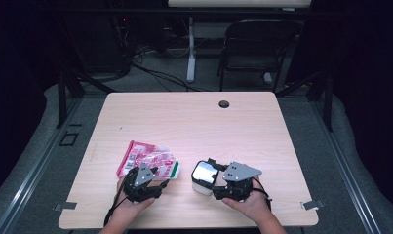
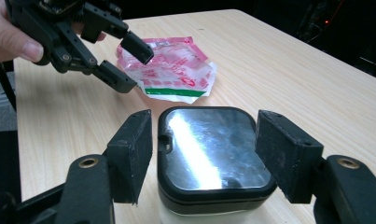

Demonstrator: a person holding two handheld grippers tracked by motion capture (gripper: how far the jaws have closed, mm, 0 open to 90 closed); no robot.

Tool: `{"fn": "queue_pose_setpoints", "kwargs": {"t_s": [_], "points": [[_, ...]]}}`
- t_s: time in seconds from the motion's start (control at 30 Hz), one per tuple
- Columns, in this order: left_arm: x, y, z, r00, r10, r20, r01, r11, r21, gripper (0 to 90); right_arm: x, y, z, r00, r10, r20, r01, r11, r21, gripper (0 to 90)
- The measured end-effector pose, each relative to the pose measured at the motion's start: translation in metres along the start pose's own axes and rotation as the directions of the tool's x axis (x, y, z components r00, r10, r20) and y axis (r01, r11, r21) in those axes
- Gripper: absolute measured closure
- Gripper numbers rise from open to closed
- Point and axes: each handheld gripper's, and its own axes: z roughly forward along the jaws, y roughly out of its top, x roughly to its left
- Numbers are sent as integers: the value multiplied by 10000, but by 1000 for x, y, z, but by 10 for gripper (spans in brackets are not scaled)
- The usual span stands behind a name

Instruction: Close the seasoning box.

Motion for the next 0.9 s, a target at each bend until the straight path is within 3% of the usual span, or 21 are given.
{"fn": "queue_pose_setpoints", "kwargs": {"t_s": [0.2,0.47,0.63,0.9], "points": [[1,2,-9,9999,-162,18,162,9996,-239,397,-1,0,0,9995,269,190,-269,9996,-17,374],[17,1,-20,9978,-485,-460,464,9978,-468,398,-13,-3,-7,9918,1131,597,-1101,9926,-511,386],[29,-6,-24,9923,-1010,-714,966,9933,-629,402,-18,-5,-9,9876,1336,827,-1294,9901,-543,393],[44,-14,-27,9821,-1506,-1134,1437,9874,-666,408,-30,-10,-15,9717,1962,1316,-1894,9799,-623,400]]}}
